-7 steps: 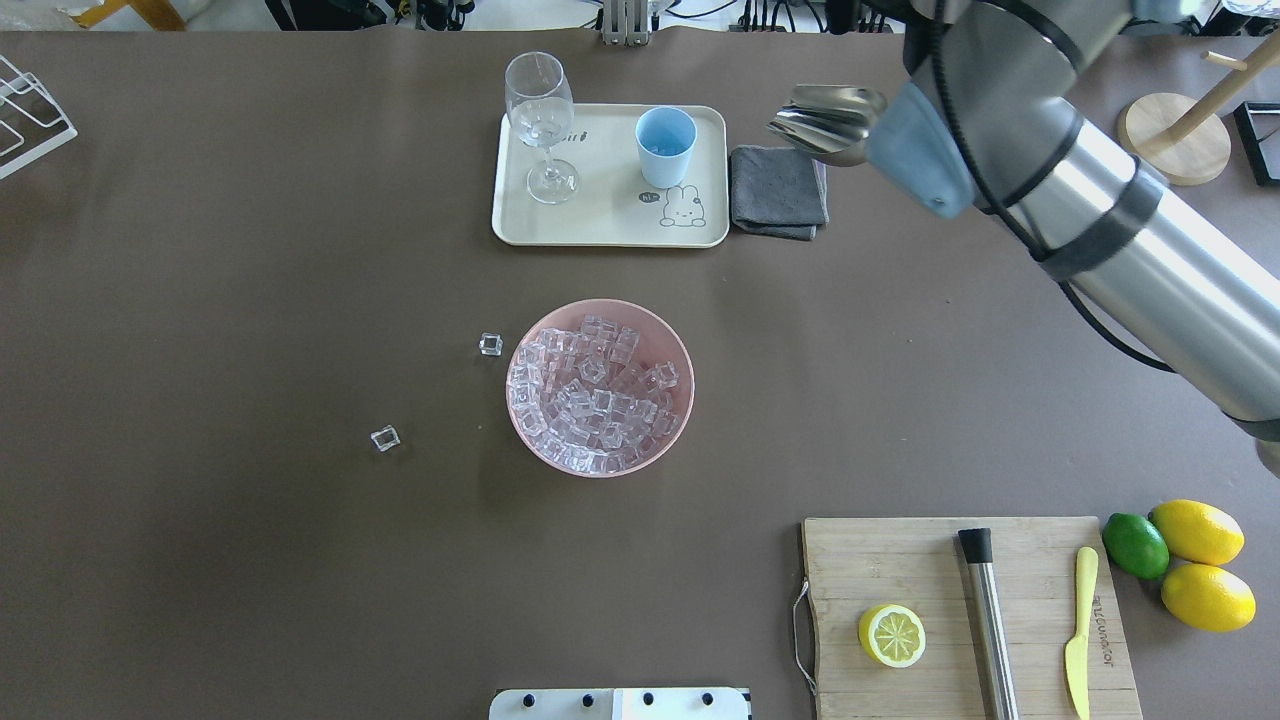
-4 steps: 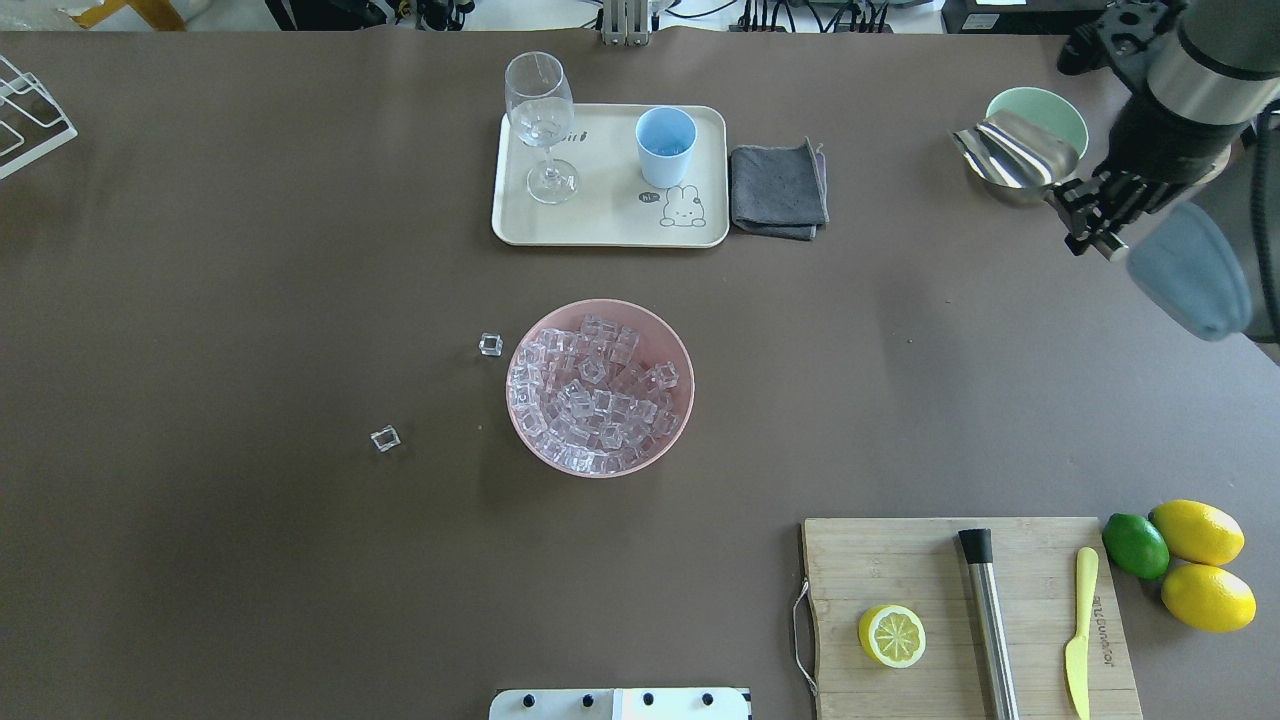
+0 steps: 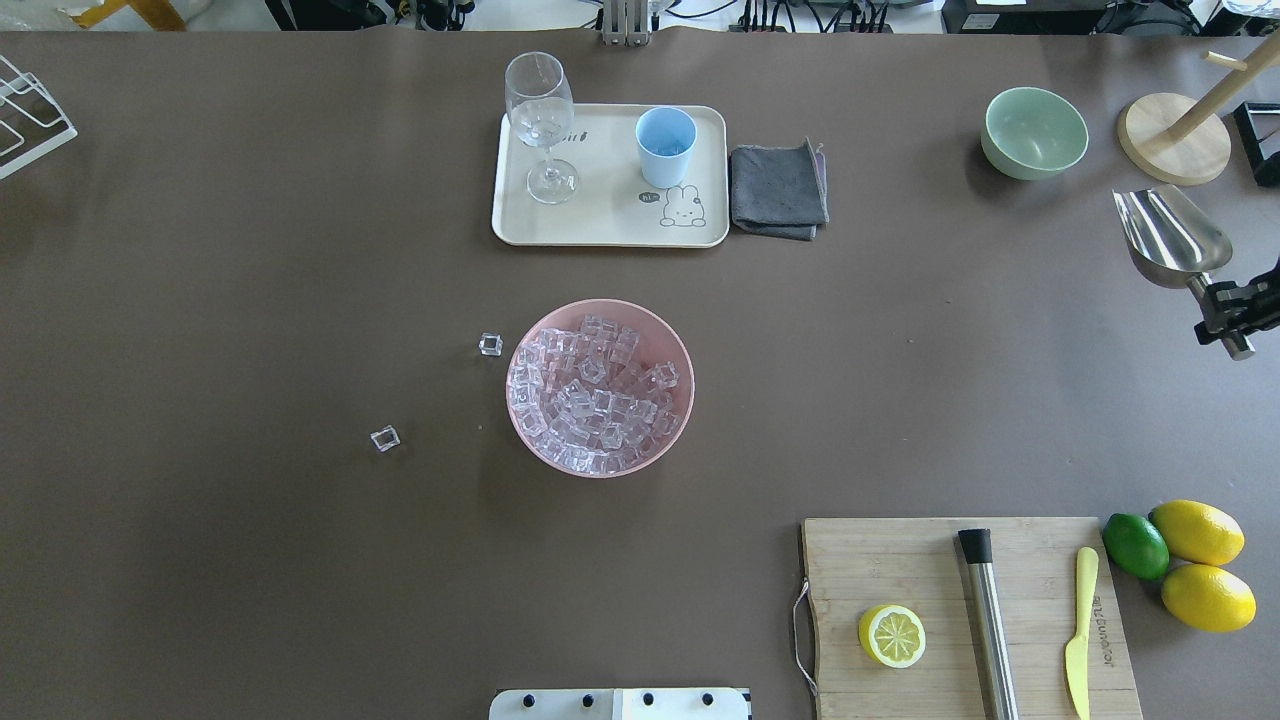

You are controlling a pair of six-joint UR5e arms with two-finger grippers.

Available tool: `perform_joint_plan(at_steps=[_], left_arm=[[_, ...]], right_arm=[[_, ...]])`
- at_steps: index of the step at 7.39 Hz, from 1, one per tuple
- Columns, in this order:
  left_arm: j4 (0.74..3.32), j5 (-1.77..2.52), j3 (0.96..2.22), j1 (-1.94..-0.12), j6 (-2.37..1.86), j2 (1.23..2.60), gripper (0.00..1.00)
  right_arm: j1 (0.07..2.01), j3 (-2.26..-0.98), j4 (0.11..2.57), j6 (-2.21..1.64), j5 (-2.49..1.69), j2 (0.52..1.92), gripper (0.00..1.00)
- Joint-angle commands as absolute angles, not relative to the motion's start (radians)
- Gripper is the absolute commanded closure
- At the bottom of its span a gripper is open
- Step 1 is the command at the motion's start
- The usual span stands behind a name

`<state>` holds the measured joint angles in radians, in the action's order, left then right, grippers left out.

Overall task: Put ice in cup with scoop
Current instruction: 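Carry the empty scoop back toward its starting spot with the right gripper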

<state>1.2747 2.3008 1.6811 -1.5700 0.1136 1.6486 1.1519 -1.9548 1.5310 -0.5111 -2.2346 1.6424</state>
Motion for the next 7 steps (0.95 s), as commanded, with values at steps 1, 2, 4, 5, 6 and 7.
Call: perform_joint_plan(at_steps=[1, 2, 4, 5, 6, 7], left_arm=[[1.282, 2.301, 1.684, -1.543, 0.114, 1.658, 0.01], [1.29, 2.301, 1.681, -1.543, 0.114, 1.658, 0.01], [1.29, 2.301, 1.677, -1.543, 0.114, 1.657, 0.01], [1.29, 2.301, 1.672, -1.543, 0.114, 1.657, 0.01], [1.29, 2.301, 1.68, -1.543, 0.114, 1.657, 0.01], [1.292, 2.301, 1.678, -1.543, 0.114, 1.657, 0.01]], right_arm=[[1.167, -1.843, 1.309, -0.541, -2.241, 1.735, 1.0], [1.167, -1.833, 1.305, -0.541, -2.24, 1.747, 1.0], [1.166, -1.749, 1.217, -0.549, -2.24, 1.747, 1.0], [1.166, -1.709, 1.169, -0.551, -2.241, 1.746, 1.0], [1.166, -1.706, 1.166, -0.557, -2.241, 1.746, 1.0], [1.166, -1.703, 1.166, -0.557, -2.241, 1.746, 1.0]])
